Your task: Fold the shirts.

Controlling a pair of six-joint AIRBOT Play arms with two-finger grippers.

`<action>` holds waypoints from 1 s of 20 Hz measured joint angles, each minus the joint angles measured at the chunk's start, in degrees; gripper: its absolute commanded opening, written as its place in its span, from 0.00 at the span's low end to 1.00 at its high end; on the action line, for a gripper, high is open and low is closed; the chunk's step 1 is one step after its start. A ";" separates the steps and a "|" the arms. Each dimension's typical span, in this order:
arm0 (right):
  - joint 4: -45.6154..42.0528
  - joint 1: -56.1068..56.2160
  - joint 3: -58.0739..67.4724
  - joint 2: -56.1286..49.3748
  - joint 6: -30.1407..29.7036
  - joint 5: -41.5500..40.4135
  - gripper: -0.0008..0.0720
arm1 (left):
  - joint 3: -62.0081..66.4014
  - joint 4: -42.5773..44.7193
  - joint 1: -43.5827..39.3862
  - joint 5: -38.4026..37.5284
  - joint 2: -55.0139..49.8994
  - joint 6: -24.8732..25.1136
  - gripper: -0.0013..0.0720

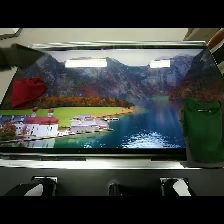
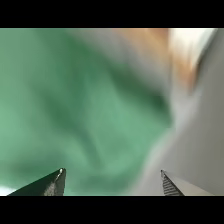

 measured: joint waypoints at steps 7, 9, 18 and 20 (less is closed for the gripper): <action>16.52 20.63 20.83 -1.73 -5.25 -23.15 0.93 | 5.33 39.39 -5.05 4.55 -4.33 -13.35 0.13; 16.26 33.57 21.92 -5.44 -5.03 -19.32 0.93 | 1.70 45.62 -6.08 0.50 -7.08 -15.67 0.89; 11.96 62.29 22.25 -26.29 2.23 -0.48 0.93 | -27.32 46.16 -8.44 -2.82 -6.60 -23.82 0.82; 8.92 63.32 22.25 -27.54 2.82 1.20 0.93 | -28.92 46.14 -8.66 -2.10 -6.45 -24.41 0.82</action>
